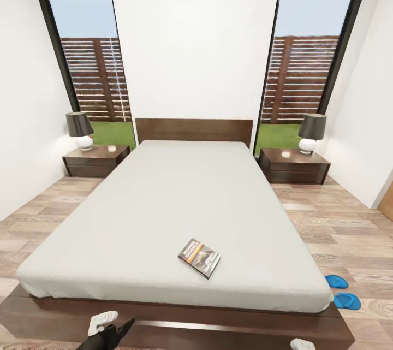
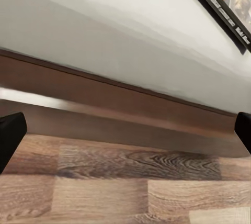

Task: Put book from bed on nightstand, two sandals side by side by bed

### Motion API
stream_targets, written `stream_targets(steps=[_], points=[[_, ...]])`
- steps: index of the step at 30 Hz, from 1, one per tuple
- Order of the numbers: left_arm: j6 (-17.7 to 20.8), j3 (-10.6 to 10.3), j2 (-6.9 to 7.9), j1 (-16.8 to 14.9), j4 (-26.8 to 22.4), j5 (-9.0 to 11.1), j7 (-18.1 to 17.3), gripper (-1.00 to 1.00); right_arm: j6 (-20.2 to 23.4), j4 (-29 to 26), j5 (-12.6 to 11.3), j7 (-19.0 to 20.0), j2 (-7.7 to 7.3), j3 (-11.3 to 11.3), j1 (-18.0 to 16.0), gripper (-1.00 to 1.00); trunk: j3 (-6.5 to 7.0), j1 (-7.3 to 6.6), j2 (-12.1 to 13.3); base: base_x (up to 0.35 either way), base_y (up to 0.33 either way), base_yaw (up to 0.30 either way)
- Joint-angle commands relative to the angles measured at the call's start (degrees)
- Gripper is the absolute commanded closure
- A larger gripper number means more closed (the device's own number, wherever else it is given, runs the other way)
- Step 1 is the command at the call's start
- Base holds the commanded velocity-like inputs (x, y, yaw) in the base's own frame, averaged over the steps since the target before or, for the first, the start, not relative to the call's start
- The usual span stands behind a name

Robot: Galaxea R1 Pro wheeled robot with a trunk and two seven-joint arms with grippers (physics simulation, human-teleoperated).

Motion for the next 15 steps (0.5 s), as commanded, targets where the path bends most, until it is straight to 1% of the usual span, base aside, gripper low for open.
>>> stream_targets(steps=[1,15], points=[[-0.11,-0.13,0.0,-0.05,0.11,0.44,-0.23,-1.0,-0.14,0.06,-0.34,0.23,-0.02,0.13,-0.04,-1.0,-0.06,0.0,-0.03,0.0,0.0,0.042],[-0.11,-0.17,0.0,-0.05,0.09,0.48,-0.2,-1.0,-0.14,0.08,-0.34,0.23,-0.02,0.07,-0.04,-1.0,-0.06,0.0,-0.03,0.0,0.0,0.003]])
